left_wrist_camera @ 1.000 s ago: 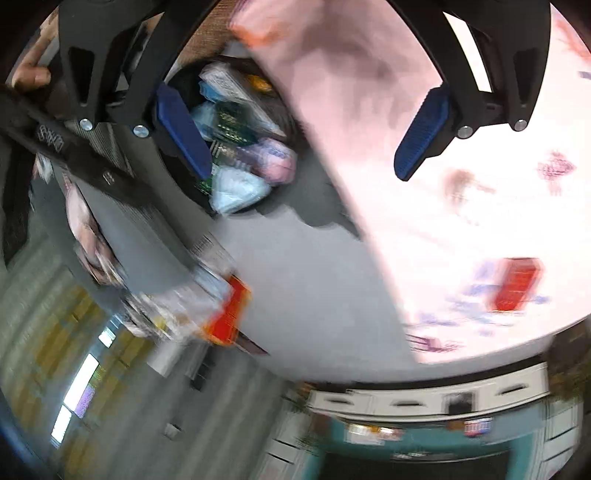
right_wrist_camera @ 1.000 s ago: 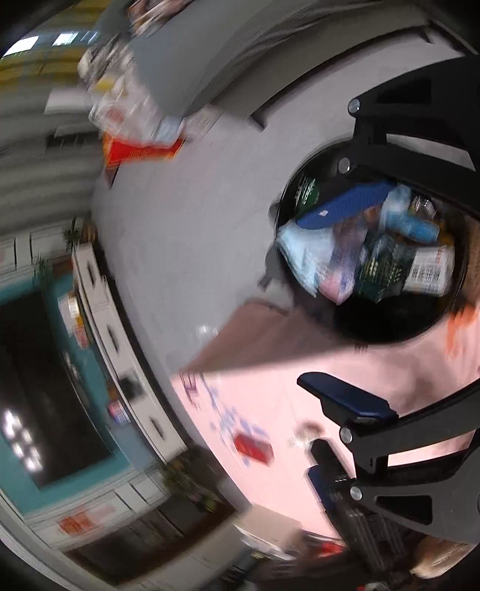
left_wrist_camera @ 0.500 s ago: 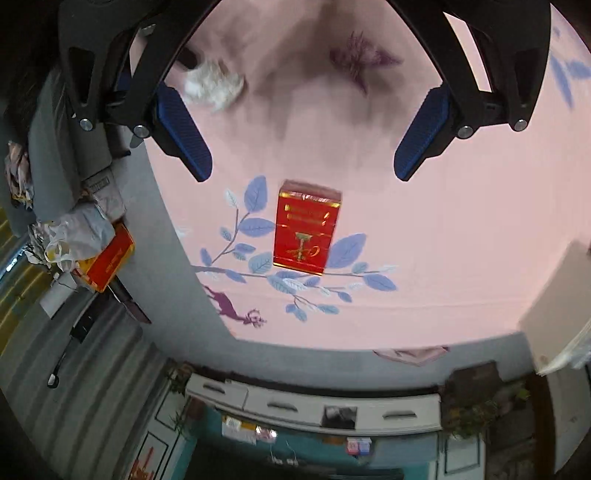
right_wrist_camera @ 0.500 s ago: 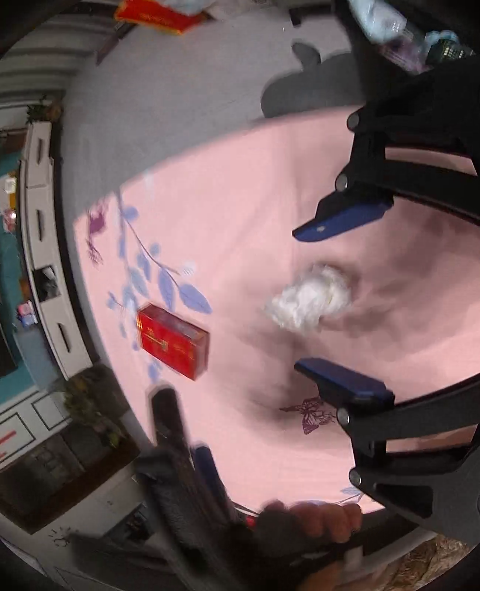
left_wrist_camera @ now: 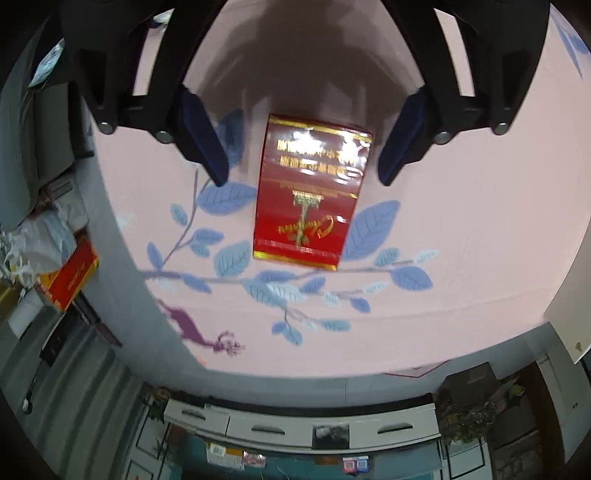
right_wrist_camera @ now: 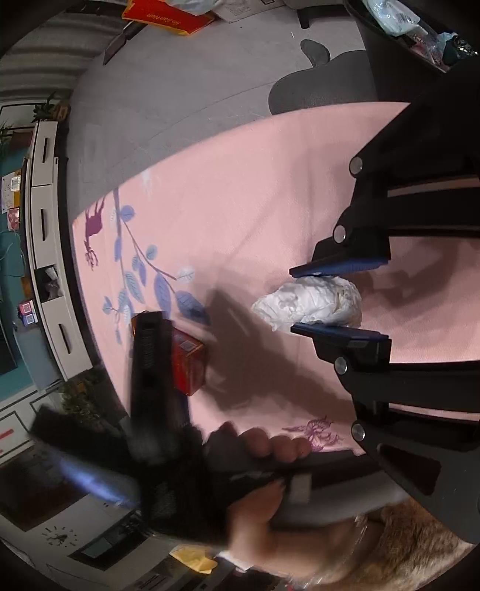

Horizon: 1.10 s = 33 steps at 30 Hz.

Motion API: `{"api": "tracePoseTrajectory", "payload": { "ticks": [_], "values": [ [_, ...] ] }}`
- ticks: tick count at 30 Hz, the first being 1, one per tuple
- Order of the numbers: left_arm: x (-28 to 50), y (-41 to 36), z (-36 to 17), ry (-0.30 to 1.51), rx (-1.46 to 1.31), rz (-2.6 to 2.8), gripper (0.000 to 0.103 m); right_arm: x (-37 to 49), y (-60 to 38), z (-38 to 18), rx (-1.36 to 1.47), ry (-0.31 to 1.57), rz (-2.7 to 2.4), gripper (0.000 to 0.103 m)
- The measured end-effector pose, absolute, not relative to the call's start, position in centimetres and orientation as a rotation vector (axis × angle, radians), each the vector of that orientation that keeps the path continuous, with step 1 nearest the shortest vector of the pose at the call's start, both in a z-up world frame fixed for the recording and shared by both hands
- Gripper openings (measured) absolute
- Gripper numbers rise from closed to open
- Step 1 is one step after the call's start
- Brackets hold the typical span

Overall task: Collect trash
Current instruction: 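Grasp the red Chunghwa cigarette box with the left tool while the right grasps the white tissue, then carry the red box and white tissue with both tools over the bin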

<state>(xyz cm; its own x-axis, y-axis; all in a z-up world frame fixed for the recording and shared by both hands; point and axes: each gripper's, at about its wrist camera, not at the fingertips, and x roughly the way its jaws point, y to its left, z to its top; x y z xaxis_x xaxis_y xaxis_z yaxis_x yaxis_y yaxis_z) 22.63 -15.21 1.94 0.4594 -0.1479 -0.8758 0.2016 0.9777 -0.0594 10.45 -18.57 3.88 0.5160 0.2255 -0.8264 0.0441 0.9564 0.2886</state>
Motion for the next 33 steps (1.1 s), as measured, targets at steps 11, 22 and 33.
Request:
{"api": "tracePoseTrajectory", "payload": {
  "ticks": [11,22,33],
  "values": [
    [18.8,-12.3,4.6,1.042,-0.108,-0.215,0.057,9.9,-20.0,5.6,0.334,0.978,0.092,0.025],
    [5.5,-8.8,7.1,0.969,-0.269,-0.249,0.057,7.8,-21.3,7.3,0.401,0.932,0.058,0.025],
    [-3.3,-6.4,6.2,1.003,-0.36,-0.225,0.057,5.0,-21.3,9.5,0.308,0.865,0.023,0.025]
  ]
}}
